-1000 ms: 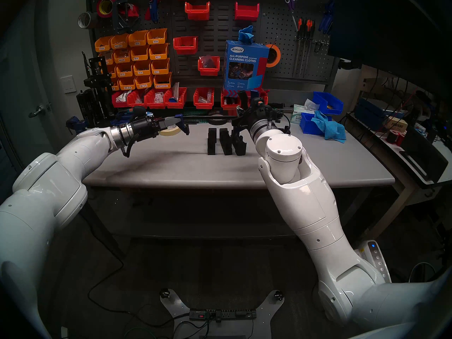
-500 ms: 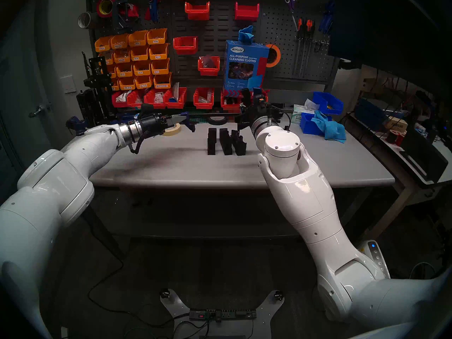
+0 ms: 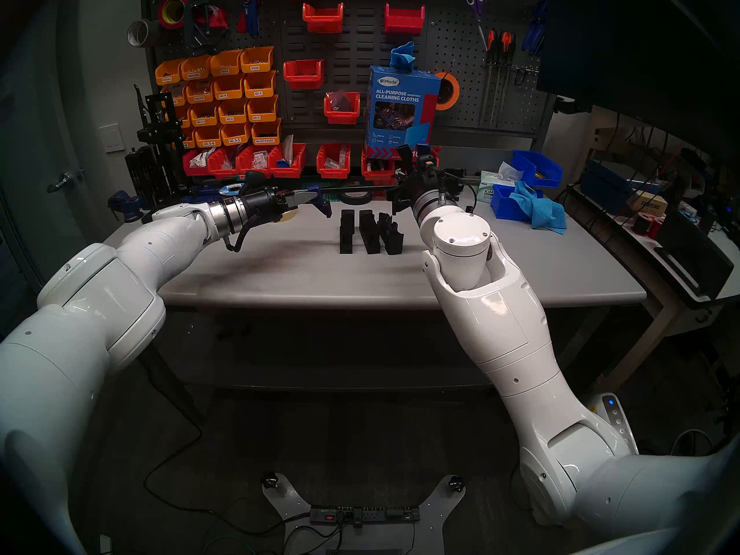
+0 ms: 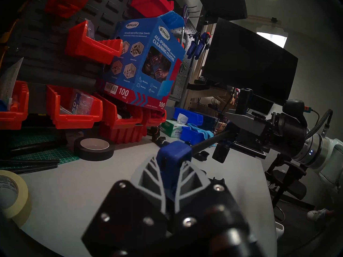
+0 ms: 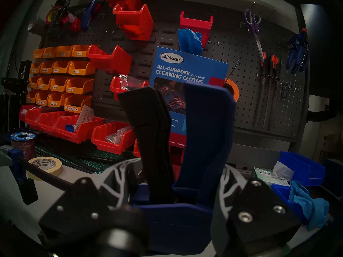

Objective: Clamp the two 3D printed pieces together with the clamp

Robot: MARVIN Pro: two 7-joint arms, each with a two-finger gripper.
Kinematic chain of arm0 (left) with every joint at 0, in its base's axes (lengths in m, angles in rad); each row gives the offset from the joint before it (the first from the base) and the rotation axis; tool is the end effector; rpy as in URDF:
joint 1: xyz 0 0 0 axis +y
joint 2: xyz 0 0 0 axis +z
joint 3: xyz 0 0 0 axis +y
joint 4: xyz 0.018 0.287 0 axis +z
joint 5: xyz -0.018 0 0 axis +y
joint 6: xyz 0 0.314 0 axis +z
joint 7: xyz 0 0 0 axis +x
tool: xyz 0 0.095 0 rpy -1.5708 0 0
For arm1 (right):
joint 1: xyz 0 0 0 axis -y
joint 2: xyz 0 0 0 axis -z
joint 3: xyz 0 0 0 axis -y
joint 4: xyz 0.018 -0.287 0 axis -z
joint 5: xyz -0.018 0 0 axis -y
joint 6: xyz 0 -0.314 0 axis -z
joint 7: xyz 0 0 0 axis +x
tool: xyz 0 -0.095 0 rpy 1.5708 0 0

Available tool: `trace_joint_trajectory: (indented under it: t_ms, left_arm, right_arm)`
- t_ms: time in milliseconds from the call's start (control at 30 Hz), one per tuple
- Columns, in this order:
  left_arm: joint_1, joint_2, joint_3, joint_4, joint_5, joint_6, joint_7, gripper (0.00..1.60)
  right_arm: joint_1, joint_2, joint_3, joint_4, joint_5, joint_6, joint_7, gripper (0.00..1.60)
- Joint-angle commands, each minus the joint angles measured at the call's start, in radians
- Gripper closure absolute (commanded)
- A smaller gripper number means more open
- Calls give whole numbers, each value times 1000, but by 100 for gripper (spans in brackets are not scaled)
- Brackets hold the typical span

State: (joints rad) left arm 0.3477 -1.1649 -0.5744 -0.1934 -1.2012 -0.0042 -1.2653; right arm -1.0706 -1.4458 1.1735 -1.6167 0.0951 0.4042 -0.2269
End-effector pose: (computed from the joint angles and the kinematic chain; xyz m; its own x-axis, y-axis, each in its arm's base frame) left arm 0.5986 0.1097 -0.1599 0.1908 0.1636 0.9679 -0.8192 -0.5166 0.2489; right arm 0.5086 0.1042 -0.1101 -0.1268 0.1711 0.9771 0.1131 -0.9761 0.1856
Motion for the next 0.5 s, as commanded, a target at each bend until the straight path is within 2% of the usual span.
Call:
trace_joint_trajectory:
  t_ms: [0, 467]
  left_arm:
    - [-35, -44, 4, -15, 4, 3, -15, 160]
    - [-47, -20, 16, 5, 20, 6, -23, 160]
  right_arm:
    - [21, -10, -6, -20, -3, -16, 2, 160]
    - [17, -5, -1, -14, -7, -15, 5, 160]
